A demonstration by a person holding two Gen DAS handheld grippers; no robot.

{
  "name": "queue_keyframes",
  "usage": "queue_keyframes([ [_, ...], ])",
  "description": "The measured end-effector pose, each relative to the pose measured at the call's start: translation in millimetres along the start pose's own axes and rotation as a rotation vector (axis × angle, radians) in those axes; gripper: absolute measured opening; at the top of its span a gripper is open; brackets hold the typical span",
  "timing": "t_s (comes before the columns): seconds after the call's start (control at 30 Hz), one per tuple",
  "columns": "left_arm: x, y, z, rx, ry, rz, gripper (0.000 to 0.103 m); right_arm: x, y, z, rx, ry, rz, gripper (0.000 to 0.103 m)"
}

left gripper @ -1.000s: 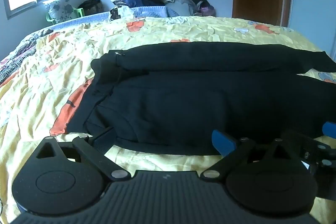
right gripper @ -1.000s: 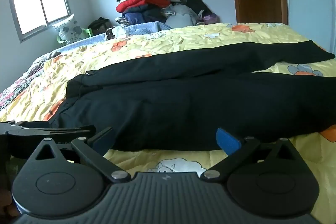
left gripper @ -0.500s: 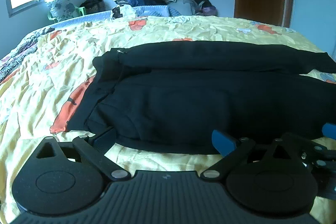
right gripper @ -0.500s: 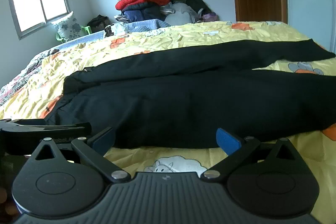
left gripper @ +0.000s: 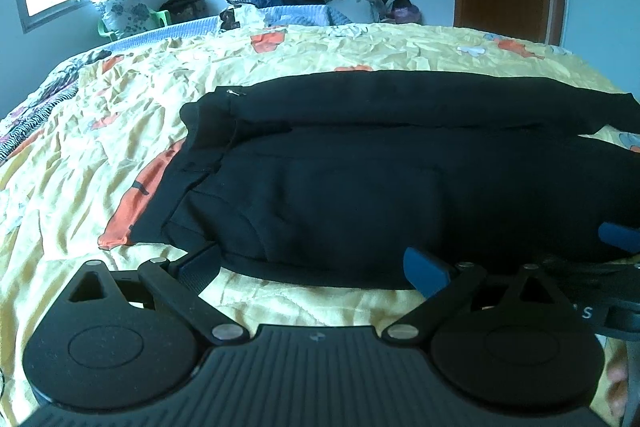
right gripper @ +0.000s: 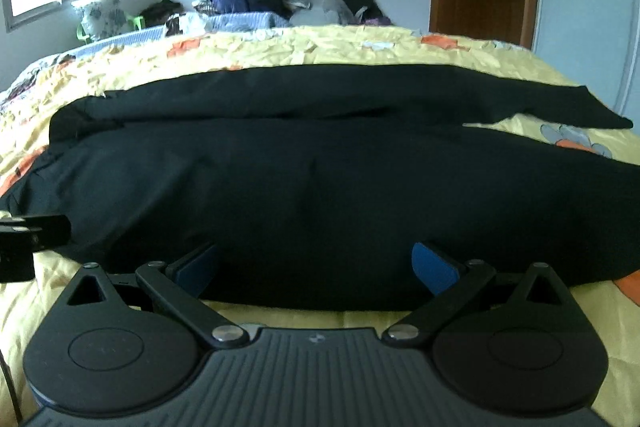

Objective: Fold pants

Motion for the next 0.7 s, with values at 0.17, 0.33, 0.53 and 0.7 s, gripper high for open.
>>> queue_keyframes([
  [0.17,-0.6,0.2,3.1,0.013,-0.011,-0.001,0.1,-1.7,1.0,1.1,-0.006,-0.01,0.003,0.103],
  [0.33,-1.2,-1.7,2.3,0.02,-0.02,-0.007,0.1,-2.6,1.5,2.3,-0.007,-0.014,0.004,0.103],
  [0.53,-1.7,-1.7,3.4,0.028,-0.019,-0.007,0.1,-2.7,1.6,2.4,-0.008,-0.014,0.004,0.103],
  [0.7,-1.4,-2.1,5.6,0.032,-0.032,-0.012,0.1,-2.8,1.6,2.3,-0.008,-0.015,0.003,0.103],
])
Point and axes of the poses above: each gripper's, at about its wrist camera, not at the fingertips, and y roughly the way its jaws point, z to its left, x to its top, the point moved 8 cm from there along y, roughly the way its jaws point, and after that the axes turned 1 degree about z, right-handed, at the moved point
